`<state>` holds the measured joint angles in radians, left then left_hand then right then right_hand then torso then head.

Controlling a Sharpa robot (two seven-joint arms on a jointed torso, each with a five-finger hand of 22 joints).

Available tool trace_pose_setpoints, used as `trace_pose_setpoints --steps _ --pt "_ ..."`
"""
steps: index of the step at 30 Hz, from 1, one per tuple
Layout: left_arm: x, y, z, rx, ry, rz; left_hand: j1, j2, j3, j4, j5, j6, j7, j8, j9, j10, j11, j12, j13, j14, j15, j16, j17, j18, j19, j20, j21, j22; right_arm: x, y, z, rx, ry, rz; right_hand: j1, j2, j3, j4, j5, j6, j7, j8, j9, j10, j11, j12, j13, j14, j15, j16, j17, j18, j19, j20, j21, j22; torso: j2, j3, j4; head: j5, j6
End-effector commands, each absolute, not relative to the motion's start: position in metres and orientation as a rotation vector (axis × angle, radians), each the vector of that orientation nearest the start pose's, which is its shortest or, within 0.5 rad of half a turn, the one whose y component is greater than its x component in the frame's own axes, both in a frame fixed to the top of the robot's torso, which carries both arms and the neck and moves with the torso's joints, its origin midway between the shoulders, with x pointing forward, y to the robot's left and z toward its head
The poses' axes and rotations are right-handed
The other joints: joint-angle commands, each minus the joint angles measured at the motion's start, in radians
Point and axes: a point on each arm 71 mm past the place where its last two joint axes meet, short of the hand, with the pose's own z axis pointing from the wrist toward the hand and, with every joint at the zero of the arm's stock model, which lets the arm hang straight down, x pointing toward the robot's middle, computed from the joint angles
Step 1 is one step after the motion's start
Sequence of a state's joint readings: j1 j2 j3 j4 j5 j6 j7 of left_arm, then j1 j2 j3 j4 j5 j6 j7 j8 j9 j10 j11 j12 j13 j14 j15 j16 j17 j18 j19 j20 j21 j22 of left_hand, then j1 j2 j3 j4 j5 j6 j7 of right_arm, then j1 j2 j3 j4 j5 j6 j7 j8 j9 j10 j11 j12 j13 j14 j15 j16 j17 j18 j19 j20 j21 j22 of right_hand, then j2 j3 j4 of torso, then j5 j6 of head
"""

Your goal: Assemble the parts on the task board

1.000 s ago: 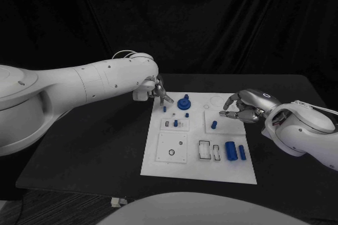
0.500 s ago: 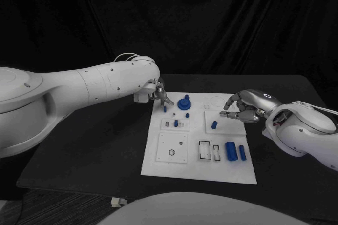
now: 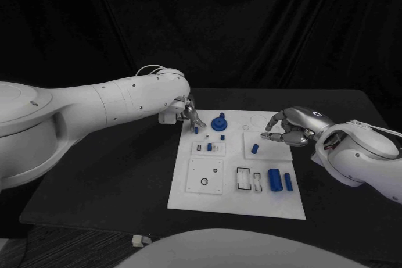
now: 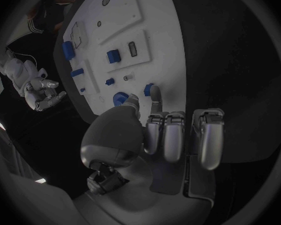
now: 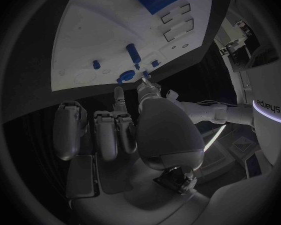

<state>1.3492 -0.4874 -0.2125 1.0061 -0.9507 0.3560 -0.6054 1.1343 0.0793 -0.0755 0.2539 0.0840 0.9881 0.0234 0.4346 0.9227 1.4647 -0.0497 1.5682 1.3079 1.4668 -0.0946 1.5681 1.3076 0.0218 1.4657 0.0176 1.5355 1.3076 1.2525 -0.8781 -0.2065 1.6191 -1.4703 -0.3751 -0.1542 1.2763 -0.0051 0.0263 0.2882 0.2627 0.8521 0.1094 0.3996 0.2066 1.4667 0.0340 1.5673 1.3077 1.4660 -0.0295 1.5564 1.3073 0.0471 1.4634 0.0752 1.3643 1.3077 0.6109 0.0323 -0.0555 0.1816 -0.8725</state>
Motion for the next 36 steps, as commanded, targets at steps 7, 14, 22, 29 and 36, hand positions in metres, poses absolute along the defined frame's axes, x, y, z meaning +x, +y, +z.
trace_pose_setpoints --steps 7,14,22,29,36 --pt "0.5544 0.1942 -0.2381 -0.175 2.522 -0.096 0.006 0.004 -0.001 -0.001 -0.005 0.005 -0.001 0.005 0.003 0.106 0.003 0.003 0.263 0.104 0.002 0.003 0.263 -0.009 0.071 0.004 -0.001 0.227 0.4524 -0.1935 -0.2110 -0.213 1.728 0.622 -0.002 0.001 -0.005 0.000 0.007 0.007 -0.002 -0.005 -0.001 0.104 -0.004 0.004 0.263 0.096 -0.007 -0.004 0.234 0.007 -0.001 -0.001 -0.005 0.190 0.000 0.0000 0.0002 -0.003 0.000" --pt "0.5541 0.1941 -0.2401 -0.175 2.526 -0.096 0.022 0.008 0.005 -0.011 0.017 -0.001 -0.001 0.001 0.010 0.106 0.002 0.003 0.263 0.104 0.001 0.003 0.263 -0.008 0.070 0.004 -0.003 0.226 0.4526 -0.1935 -0.2113 -0.213 1.732 0.620 -0.002 0.001 -0.006 0.000 0.007 0.007 -0.002 -0.005 -0.001 0.104 -0.004 0.004 0.263 0.096 -0.007 -0.005 0.233 0.007 -0.002 -0.001 -0.006 0.190 0.000 0.0001 -0.0003 -0.002 0.000" --pt "0.5538 0.1943 -0.2412 -0.174 2.530 -0.097 0.053 0.015 0.023 -0.034 0.095 -0.007 -0.003 -0.013 0.017 0.106 0.001 0.003 0.263 0.104 0.000 0.003 0.263 -0.007 0.066 0.002 -0.007 0.223 0.4529 -0.1935 -0.2116 -0.213 1.734 0.618 -0.003 0.001 -0.006 0.000 0.007 0.007 -0.002 -0.005 -0.001 0.104 -0.004 0.004 0.263 0.096 -0.007 -0.005 0.232 0.007 -0.002 -0.001 -0.006 0.190 0.000 -0.0002 -0.0007 -0.001 0.000" --pt "0.5537 0.1941 -0.2417 -0.171 2.532 -0.101 0.072 0.020 0.042 -0.047 0.114 -0.008 -0.005 -0.021 0.018 0.106 0.000 0.003 0.263 0.104 -0.001 0.003 0.263 -0.006 0.065 0.002 -0.009 0.222 0.4530 -0.1937 -0.2118 -0.212 1.736 0.615 -0.003 0.001 -0.006 0.000 0.007 0.007 -0.002 -0.005 -0.001 0.104 -0.004 0.004 0.263 0.096 -0.007 -0.005 0.232 0.007 -0.002 -0.001 -0.006 0.190 0.000 0.0002 -0.0003 -0.003 0.000" --pt "0.5534 0.1936 -0.2421 -0.168 2.534 -0.108 0.093 0.013 0.076 -0.068 0.182 -0.009 -0.006 -0.035 0.019 0.106 -0.002 0.003 0.263 0.104 -0.002 0.003 0.263 -0.006 0.063 0.000 -0.012 0.221 0.4532 -0.1937 -0.2120 -0.212 1.738 0.613 -0.003 0.001 -0.006 0.000 0.007 0.007 -0.002 -0.005 -0.001 0.104 -0.004 0.004 0.263 0.096 -0.007 -0.005 0.232 0.007 -0.002 -0.001 -0.006 0.190 0.000 0.0001 0.0001 -0.005 0.000"
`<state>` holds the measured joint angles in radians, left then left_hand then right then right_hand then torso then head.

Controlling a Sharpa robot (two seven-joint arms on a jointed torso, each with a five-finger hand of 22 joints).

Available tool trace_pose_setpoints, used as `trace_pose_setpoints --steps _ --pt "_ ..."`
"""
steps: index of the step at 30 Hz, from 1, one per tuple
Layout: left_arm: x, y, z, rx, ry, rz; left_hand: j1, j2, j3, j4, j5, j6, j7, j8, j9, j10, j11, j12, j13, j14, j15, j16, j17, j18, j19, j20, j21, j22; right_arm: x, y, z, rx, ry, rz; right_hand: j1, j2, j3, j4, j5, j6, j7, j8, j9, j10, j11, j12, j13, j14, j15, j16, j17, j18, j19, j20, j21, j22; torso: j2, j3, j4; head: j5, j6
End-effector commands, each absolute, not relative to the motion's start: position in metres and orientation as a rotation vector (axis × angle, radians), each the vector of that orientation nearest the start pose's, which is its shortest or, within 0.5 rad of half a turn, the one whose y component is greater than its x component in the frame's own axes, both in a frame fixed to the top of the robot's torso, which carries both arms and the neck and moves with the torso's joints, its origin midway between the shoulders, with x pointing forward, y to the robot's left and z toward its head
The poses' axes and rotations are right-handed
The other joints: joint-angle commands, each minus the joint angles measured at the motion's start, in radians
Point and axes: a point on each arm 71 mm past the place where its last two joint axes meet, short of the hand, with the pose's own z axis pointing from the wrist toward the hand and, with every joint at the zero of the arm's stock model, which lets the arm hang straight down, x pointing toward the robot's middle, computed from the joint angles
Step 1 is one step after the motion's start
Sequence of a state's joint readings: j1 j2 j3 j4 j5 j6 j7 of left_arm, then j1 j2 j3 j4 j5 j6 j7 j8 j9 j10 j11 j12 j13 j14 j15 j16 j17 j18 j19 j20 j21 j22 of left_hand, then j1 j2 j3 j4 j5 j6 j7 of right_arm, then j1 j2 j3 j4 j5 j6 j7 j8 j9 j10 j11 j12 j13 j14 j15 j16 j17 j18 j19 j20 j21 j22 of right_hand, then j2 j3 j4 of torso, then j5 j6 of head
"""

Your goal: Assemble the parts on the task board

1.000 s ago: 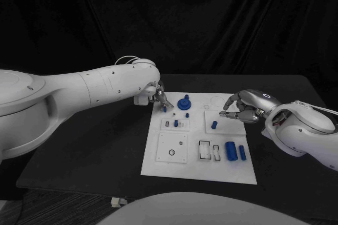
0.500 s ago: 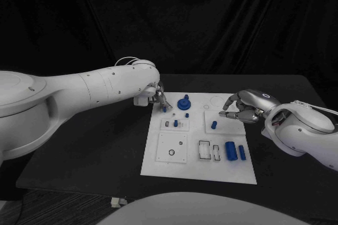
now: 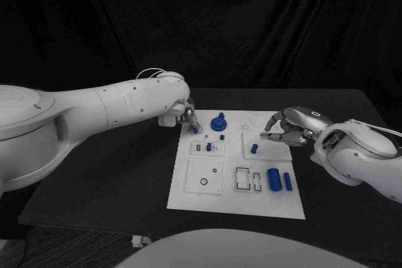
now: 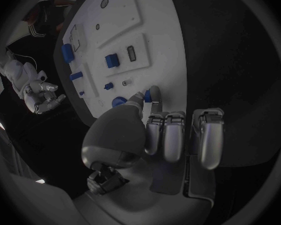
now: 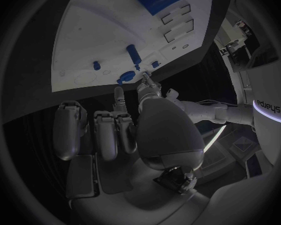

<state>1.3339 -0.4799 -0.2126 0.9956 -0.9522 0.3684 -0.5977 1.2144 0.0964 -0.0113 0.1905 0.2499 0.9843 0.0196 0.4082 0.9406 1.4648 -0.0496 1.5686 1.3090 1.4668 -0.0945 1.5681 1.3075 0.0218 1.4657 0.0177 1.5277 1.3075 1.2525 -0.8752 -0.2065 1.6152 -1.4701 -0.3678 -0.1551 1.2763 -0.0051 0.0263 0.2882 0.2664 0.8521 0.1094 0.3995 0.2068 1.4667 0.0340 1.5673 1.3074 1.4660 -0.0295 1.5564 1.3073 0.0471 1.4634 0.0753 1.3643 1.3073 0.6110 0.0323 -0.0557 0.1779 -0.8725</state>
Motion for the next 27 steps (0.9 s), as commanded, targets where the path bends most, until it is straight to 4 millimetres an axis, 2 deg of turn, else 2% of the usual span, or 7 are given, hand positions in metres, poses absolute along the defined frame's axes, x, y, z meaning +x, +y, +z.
trace_pose_setpoints --steps 1,4,6,10,13,20,27 --pt "0.553 0.194 -0.242 -0.168 2.533 -0.109 0.016 -0.005 0.016 -0.007 0.024 -0.005 -0.003 -0.010 0.001 0.106 -0.002 0.002 0.262 0.104 -0.002 0.003 0.263 -0.005 0.062 0.000 -0.005 0.221 0.453 -0.194 -0.212 -0.212 1.738 0.613 -0.003 0.001 -0.006 0.000 0.003 0.007 -0.002 -0.005 -0.002 0.104 -0.004 0.004 0.263 0.096 -0.007 -0.005 0.232 0.007 -0.002 -0.001 -0.006 0.190 0.000 0.0002 0.0003 -0.001 0.000" --pt "0.553 0.194 -0.242 -0.173 2.527 -0.112 0.025 -0.010 0.037 -0.019 0.051 -0.004 -0.004 -0.017 0.001 0.106 -0.003 0.002 0.262 0.104 -0.003 0.003 0.263 -0.005 0.062 -0.001 -0.005 0.221 0.453 -0.194 -0.212 -0.212 1.738 0.613 -0.003 0.002 -0.006 0.000 0.003 0.007 -0.002 -0.005 -0.002 0.104 -0.004 0.004 0.263 0.095 -0.007 -0.006 0.231 0.008 -0.003 -0.001 -0.009 0.189 -0.001 0.0000 0.0001 -0.001 0.000" --pt "0.553 0.194 -0.242 -0.177 2.522 -0.115 0.055 -0.012 0.070 -0.045 0.081 -0.004 -0.006 -0.022 0.001 0.106 -0.005 0.002 0.262 0.104 -0.005 0.003 0.263 -0.006 0.063 -0.002 -0.005 0.222 0.453 -0.194 -0.212 -0.212 1.739 0.612 -0.003 0.002 -0.006 0.000 0.003 0.007 -0.002 -0.005 -0.002 0.104 -0.004 0.004 0.263 0.095 -0.007 -0.006 0.231 0.008 -0.003 -0.001 -0.009 0.189 -0.001 -0.0002 -0.0003 0.000 0.000" --pt "0.553 0.195 -0.242 -0.184 2.512 -0.120 0.072 -0.022 0.123 -0.070 0.100 -0.004 -0.005 -0.031 0.001 0.106 -0.005 0.002 0.262 0.104 -0.006 0.003 0.263 -0.005 0.063 -0.004 -0.006 0.222 0.453 -0.194 -0.212 -0.212 1.740 0.612 -0.003 0.002 -0.006 0.000 0.003 0.007 -0.002 -0.005 -0.002 0.104 -0.004 0.004 0.263 0.095 -0.007 -0.006 0.231 0.008 -0.003 -0.001 -0.009 0.189 -0.001 -0.0001 -0.0003 -0.001 0.000" --pt "0.552 0.196 -0.241 -0.187 2.508 -0.121 0.064 -0.033 0.154 -0.076 0.113 0.000 -0.004 -0.035 0.001 0.106 -0.005 0.002 0.262 0.104 -0.005 0.003 0.263 -0.005 0.062 -0.003 -0.007 0.222 0.453 -0.194 -0.212 -0.212 1.740 0.611 -0.003 0.002 -0.006 0.000 0.003 0.007 -0.002 -0.005 -0.002 0.104 -0.004 0.004 0.263 0.095 -0.007 -0.006 0.231 0.008 -0.003 -0.001 -0.009 0.189 0.000 0.0000 -0.0001 -0.001 0.000" --pt "0.547 0.199 -0.240 -0.201 2.490 -0.126 0.038 -0.042 0.187 -0.068 0.112 0.005 -0.003 -0.039 0.003 0.106 -0.003 0.002 0.262 0.104 -0.004 0.003 0.263 -0.004 0.060 -0.002 -0.011 0.219 0.453 -0.195 -0.212 -0.212 1.742 0.609 -0.003 0.002 -0.006 0.000 0.003 0.006 -0.002 -0.005 -0.002 0.104 -0.004 0.004 0.263 0.095 -0.007 -0.006 0.231 0.008 -0.003 -0.001 -0.010 0.189 0.000 0.0000 0.0018 -0.004 0.000" --pt "0.534 0.201 -0.221 -0.171 2.476 -0.146 0.018 -0.052 0.206 -0.061 0.105 0.008 -0.002 -0.043 0.003 0.106 -0.003 0.002 0.262 0.104 -0.004 0.003 0.263 -0.003 0.056 -0.002 -0.016 0.216 0.454 -0.196 -0.213 -0.210 1.746 0.604 -0.002 0.003 -0.006 0.000 0.004 0.006 -0.002 -0.005 -0.002 0.104 -0.004 0.004 0.263 0.095 -0.007 -0.008 0.229 0.008 -0.004 -0.001 -0.011 0.188 0.000 -0.0003 0.0007 -0.003 0.000"
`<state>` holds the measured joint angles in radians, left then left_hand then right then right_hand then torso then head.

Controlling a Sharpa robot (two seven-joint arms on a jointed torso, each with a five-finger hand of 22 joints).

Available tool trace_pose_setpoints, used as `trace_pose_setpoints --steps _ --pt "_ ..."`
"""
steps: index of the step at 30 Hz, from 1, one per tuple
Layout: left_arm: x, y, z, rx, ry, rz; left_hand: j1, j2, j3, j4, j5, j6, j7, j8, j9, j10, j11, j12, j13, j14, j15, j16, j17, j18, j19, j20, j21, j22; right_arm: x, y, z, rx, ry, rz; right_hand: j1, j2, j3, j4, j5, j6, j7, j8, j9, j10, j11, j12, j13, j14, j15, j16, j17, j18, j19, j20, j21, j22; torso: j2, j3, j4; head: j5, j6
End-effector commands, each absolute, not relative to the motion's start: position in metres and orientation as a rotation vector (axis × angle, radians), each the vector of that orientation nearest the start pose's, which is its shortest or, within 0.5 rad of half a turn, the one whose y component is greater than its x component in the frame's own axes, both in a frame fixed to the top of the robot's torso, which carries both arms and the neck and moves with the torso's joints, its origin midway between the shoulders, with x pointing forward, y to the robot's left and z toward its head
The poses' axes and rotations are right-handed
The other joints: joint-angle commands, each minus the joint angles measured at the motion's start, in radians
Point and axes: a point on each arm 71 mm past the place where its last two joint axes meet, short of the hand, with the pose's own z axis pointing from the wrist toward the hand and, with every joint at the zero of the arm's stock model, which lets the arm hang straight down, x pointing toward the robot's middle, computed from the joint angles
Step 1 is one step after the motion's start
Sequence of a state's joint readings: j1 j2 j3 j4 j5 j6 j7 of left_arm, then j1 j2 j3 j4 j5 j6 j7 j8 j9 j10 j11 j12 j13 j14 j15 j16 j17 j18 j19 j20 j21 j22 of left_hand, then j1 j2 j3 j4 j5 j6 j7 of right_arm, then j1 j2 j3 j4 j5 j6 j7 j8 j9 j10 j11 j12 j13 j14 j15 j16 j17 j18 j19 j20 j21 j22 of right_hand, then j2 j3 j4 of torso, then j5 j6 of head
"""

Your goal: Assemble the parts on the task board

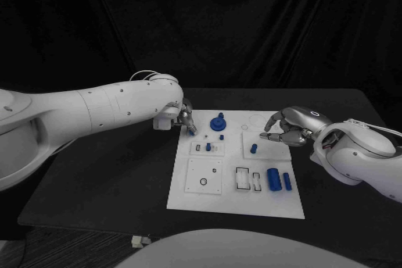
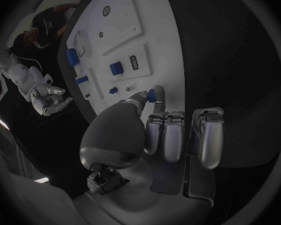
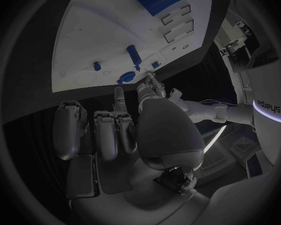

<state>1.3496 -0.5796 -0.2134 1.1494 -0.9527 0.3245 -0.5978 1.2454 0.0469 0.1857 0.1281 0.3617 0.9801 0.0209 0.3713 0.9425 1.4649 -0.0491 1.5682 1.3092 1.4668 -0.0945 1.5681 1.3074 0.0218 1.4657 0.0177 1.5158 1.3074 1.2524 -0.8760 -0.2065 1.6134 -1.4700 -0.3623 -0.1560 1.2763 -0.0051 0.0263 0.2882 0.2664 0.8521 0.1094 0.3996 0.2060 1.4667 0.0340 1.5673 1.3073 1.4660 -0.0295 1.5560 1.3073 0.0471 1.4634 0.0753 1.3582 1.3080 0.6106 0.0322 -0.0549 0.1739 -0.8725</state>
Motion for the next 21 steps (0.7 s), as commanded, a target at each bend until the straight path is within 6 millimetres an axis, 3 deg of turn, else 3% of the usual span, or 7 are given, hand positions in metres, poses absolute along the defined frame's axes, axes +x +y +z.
trace_pose_setpoints --steps 1,6,15,19,21 --pt "0.532 0.201 -0.217 -0.156 2.480 -0.148 -0.017 -0.005 0.012 0.003 -0.010 0.012 -0.003 -0.006 0.001 0.106 -0.004 0.003 0.262 0.104 -0.004 0.003 0.263 -0.003 0.056 -0.002 -0.004 0.216 0.454 -0.196 -0.213 -0.209 1.747 0.602 -0.002 0.003 -0.006 0.000 0.004 0.006 -0.002 -0.005 -0.001 0.104 -0.004 0.004 0.263 0.095 -0.007 -0.007 0.229 0.008 -0.004 -0.001 -0.005 0.188 0.000 -0.0002 0.0002 0.001 0.000" --pt "0.518 0.197 -0.206 -0.092 2.504 -0.164 -0.030 -0.009 0.024 0.009 -0.027 0.013 -0.003 -0.009 0.001 0.106 -0.003 0.003 0.262 0.104 -0.004 0.003 0.263 -0.002 0.056 -0.002 -0.005 0.216 0.454 -0.197 -0.213 -0.200 1.754 0.602 -0.002 0.003 -0.006 0.000 0.004 0.006 -0.002 -0.006 -0.001 0.104 -0.004 0.004 0.263 0.095 -0.007 -0.007 0.229 0.008 -0.004 -0.001 -0.005 0.188 -0.002 0.0007 0.0013 0.003 0.000" --pt "0.501 0.192 -0.205 0.009 2.578 -0.141 -0.033 -0.009 0.031 0.009 -0.033 0.013 -0.003 -0.012 0.000 0.106 -0.003 0.003 0.262 0.104 -0.004 0.003 0.263 -0.002 0.054 -0.002 -0.007 0.215 0.453 -0.198 -0.215 -0.191 1.762 0.604 -0.002 0.003 -0.006 0.000 0.004 0.006 -0.002 -0.006 -0.001 0.104 -0.004 0.004 0.263 0.095 -0.007 -0.008 0.228 0.009 -0.004 -0.001 -0.006 0.187 -0.004 0.0041 0.0011 0.002 0.000" --pt "0.496 0.193 -0.207 0.007 2.585 -0.132 -0.034 -0.010 0.033 0.009 -0.034 0.012 -0.002 -0.012 0.000 0.106 -0.003 0.003 0.262 0.104 -0.004 0.003 0.263 -0.001 0.054 -0.002 -0.008 0.214 0.452 -0.198 -0.215 -0.188 1.764 0.605 -0.002 0.003 -0.005 -0.001 0.004 0.006 -0.002 -0.006 -0.001 0.104 -0.004 0.004 0.263 0.094 -0.007 -0.008 0.228 0.009 -0.004 -0.001 -0.006 0.187 -0.003 0.0035 -0.0006 0.003 0.000" --pt "0.495 0.194 -0.208 -0.003 2.579 -0.134 -0.035 -0.010 0.034 0.009 -0.034 0.012 -0.002 -0.013 -0.001 0.106 -0.003 0.003 0.262 0.104 -0.004 0.003 0.263 -0.001 0.053 -0.002 -0.009 0.214 0.452 -0.199 -0.215 -0.187 1.765 0.605 -0.001 0.003 -0.006 -0.001 0.005 0.004 -0.002 -0.007 -0.002 0.104 -0.004 0.004 0.263 0.094 -0.007 -0.008 0.228 0.009 -0.005 -0.001 -0.007 0.187 -0.001 0.0014 -0.0005 0.004 0.000"
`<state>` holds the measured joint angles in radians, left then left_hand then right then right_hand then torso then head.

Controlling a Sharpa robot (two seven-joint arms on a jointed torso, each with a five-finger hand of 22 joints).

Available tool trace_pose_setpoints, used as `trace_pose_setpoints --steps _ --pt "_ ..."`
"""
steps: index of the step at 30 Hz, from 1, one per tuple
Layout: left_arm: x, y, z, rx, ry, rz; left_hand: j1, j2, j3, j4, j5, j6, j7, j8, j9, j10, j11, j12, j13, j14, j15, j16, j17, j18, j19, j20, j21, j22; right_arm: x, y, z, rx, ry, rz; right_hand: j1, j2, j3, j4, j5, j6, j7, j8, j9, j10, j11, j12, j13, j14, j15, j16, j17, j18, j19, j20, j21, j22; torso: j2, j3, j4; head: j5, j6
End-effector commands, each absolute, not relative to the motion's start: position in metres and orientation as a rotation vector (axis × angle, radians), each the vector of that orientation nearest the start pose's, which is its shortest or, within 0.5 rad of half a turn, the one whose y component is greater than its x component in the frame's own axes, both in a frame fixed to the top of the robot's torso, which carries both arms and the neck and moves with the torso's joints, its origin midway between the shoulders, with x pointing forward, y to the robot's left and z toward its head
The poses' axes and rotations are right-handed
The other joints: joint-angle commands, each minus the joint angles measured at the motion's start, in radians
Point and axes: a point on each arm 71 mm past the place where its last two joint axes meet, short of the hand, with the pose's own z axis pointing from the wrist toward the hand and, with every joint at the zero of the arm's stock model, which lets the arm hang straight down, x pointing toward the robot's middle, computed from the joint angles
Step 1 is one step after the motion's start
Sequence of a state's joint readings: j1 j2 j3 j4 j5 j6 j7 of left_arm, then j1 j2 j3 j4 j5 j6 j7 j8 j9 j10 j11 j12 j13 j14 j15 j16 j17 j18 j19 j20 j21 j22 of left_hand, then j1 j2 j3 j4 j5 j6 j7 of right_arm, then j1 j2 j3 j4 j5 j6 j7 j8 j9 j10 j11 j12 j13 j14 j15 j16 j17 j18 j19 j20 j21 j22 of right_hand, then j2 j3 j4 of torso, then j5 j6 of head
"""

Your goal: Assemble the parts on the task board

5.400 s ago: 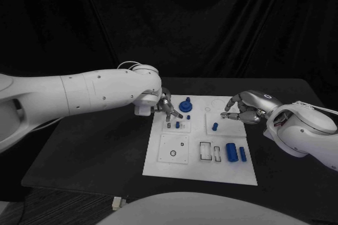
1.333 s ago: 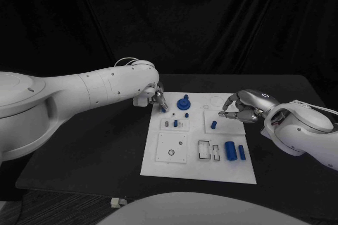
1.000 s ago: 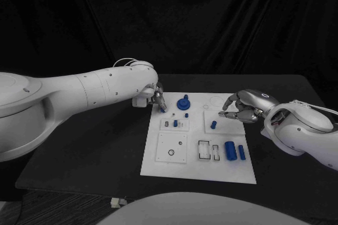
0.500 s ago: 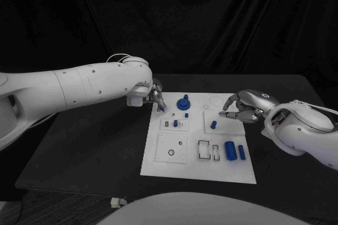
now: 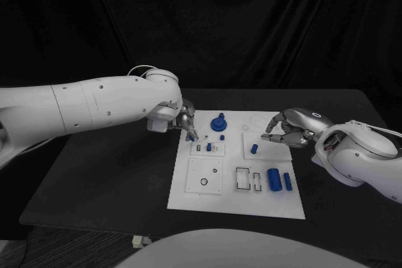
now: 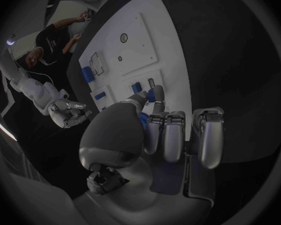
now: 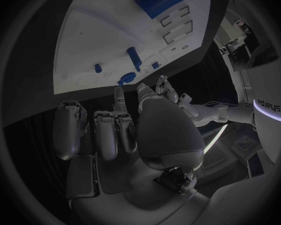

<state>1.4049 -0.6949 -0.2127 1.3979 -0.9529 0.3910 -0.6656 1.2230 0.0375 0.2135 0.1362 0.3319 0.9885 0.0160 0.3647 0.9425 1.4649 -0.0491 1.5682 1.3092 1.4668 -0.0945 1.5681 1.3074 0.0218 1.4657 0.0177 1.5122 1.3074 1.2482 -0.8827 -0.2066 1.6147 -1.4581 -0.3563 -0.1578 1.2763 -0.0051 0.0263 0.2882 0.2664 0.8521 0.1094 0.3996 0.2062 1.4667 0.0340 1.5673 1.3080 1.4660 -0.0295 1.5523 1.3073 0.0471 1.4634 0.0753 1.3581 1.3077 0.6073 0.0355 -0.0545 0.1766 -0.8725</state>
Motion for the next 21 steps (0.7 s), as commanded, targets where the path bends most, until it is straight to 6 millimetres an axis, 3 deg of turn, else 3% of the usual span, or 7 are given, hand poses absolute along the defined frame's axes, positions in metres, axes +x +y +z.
trace_pose_setpoints --steps 1,9,16,19,21 --pt "0.495 0.194 -0.209 -0.007 2.577 -0.135 -0.013 -0.001 0.007 0.001 -0.005 0.003 0.003 -0.007 -0.001 0.106 -0.003 0.003 0.262 0.104 -0.004 0.003 0.263 -0.001 0.053 -0.002 -0.005 0.214 0.451 -0.199 -0.216 -0.187 1.766 0.604 -0.001 0.003 -0.006 -0.001 0.005 0.005 -0.002 -0.007 -0.002 0.104 -0.004 0.004 0.263 0.094 -0.007 -0.004 0.228 0.009 -0.005 -0.001 -0.007 0.188 0.002 -0.0022 -0.0004 0.001 0.000" --pt "0.491 0.190 -0.213 -0.028 2.561 -0.152 -0.027 -0.004 0.012 0.008 -0.008 0.006 0.004 -0.008 -0.001 0.106 -0.002 0.003 0.262 0.104 -0.003 0.003 0.263 -0.002 0.055 -0.001 -0.004 0.215 0.450 -0.198 -0.217 -0.188 1.771 0.606 -0.001 0.003 -0.006 -0.001 0.005 0.005 -0.002 -0.007 -0.002 0.104 -0.004 0.004 0.263 0.094 -0.007 -0.004 0.228 0.009 -0.005 -0.001 -0.007 0.188 0.005 -0.0039 -0.0008 0.014 0.000" --pt "0.491 0.186 -0.221 -0.052 2.552 -0.166 -0.038 -0.007 0.017 0.012 -0.018 0.008 0.004 -0.010 -0.002 0.106 -0.001 0.003 0.262 0.104 -0.003 0.003 0.263 -0.002 0.055 -0.001 -0.004 0.216 0.450 -0.198 -0.217 -0.189 1.772 0.609 0.001 0.003 -0.005 -0.002 0.006 0.002 -0.002 -0.009 -0.003 0.104 -0.004 0.004 0.263 0.094 -0.007 -0.005 0.227 0.009 -0.005 -0.001 -0.008 0.187 0.005 -0.0039 0.0009 0.010 0.000" --pt "0.490 0.185 -0.225 -0.060 2.554 -0.168 -0.042 -0.008 0.018 0.014 -0.022 0.009 0.004 -0.010 -0.002 0.106 -0.001 0.003 0.262 0.104 -0.002 0.003 0.263 -0.002 0.055 -0.001 -0.004 0.215 0.450 -0.198 -0.218 -0.189 1.772 0.609 0.004 0.003 -0.005 -0.003 0.008 -0.001 -0.001 -0.010 -0.003 0.104 -0.003 0.004 0.263 0.094 -0.006 -0.005 0.227 0.009 -0.005 -0.001 -0.008 0.187 0.004 -0.0017 0.0054 0.006 0.000" --pt "0.489 0.184 -0.228 -0.063 2.556 -0.169 -0.046 -0.009 0.019 0.016 -0.026 0.009 0.005 -0.011 -0.002 0.106 -0.001 0.003 0.262 0.104 -0.002 0.003 0.263 -0.002 0.054 -0.001 -0.005 0.215 0.450 -0.198 -0.218 -0.188 1.772 0.609 0.005 0.003 -0.004 -0.003 0.009 -0.001 -0.001 -0.010 -0.003 0.104 -0.003 0.004 0.263 0.094 -0.006 -0.005 0.227 0.009 -0.005 -0.001 -0.008 0.187 0.004 -0.0016 0.0024 0.008 0.000"
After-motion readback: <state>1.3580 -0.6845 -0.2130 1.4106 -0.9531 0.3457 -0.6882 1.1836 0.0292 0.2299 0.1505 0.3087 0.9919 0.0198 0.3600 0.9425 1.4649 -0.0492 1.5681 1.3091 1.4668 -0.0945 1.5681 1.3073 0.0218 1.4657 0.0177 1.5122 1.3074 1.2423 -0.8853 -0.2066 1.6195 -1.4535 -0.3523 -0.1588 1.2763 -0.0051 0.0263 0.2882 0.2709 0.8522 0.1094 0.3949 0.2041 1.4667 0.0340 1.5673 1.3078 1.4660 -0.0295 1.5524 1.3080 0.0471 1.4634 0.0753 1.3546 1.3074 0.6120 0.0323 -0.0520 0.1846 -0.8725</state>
